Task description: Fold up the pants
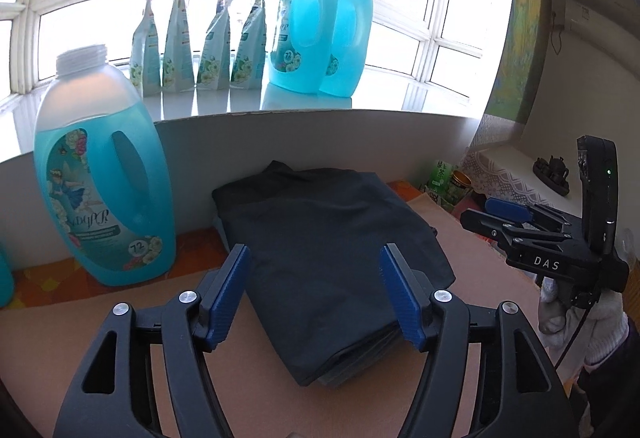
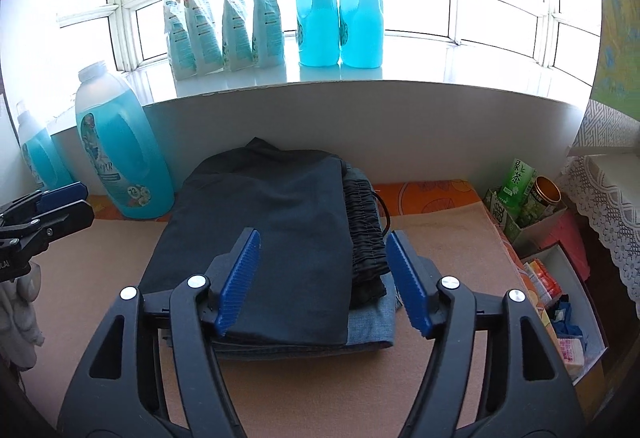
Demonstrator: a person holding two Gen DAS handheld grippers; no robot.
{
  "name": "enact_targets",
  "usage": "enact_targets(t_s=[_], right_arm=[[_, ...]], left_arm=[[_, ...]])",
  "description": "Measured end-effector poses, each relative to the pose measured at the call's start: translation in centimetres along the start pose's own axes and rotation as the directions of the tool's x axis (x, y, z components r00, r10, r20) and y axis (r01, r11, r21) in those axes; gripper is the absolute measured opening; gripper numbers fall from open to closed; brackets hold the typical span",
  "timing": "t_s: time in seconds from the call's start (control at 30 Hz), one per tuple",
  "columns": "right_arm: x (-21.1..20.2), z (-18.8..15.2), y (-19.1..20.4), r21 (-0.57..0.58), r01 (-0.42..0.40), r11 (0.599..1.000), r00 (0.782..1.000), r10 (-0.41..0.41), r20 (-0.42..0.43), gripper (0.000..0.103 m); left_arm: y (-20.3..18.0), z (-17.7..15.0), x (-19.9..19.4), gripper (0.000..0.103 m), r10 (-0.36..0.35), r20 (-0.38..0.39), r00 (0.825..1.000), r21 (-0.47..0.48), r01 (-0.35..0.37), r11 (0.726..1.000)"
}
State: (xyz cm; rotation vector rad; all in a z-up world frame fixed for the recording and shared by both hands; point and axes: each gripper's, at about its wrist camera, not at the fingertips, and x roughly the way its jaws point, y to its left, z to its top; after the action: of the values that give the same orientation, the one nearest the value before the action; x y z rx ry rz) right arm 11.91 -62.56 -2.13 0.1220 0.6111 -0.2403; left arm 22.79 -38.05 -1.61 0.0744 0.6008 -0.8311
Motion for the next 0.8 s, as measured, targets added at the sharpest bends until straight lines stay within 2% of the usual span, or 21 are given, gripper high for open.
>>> enact_targets(t_s=[0.17,0.27,0.4,0.53,0.8], right_arm=[[-4.3,-1.8,2.2,-0.011,0.007,1.0,0.999,-0.007,0.037,0.078],[-6.9,-2.7,3.4,0.005,-0.007,1.0,0.998,0.006,0.059,0.084],[-10.5,-3.9,5.1,-0.005,-0.002,1.0,0.995,0.002,0.096,0.086],[-14.0,-5.1,6.5,-0.013,-0.004,1.0,0.99,0.006,0.144,0.097],[-19.0,-7.9,8.1,-0.011,-0.005,1.0,0.984,0.007,0.176,0.101]], left_arm=[[-0.8,-1.1,-3.2,0.069,-0.022,0.013,1.0,-0.004,0.022,1.0],[-1.7,-1.8,-5.3,0.072,-0.016,0.031,0.999,0.024,0.015,1.0],[-2.8,-2.9,-8.0,0.073,-0.024,0.039,0.999,0.055,0.022,0.998],[-3.5,-4.3,-10.8,0.077,-0.03,0.052,0.998,0.064,0.026,0.998],[-5.5,-6.8,-15.8,0.081,0.006,0.078,0.997,0.099,-0.013,0.995]])
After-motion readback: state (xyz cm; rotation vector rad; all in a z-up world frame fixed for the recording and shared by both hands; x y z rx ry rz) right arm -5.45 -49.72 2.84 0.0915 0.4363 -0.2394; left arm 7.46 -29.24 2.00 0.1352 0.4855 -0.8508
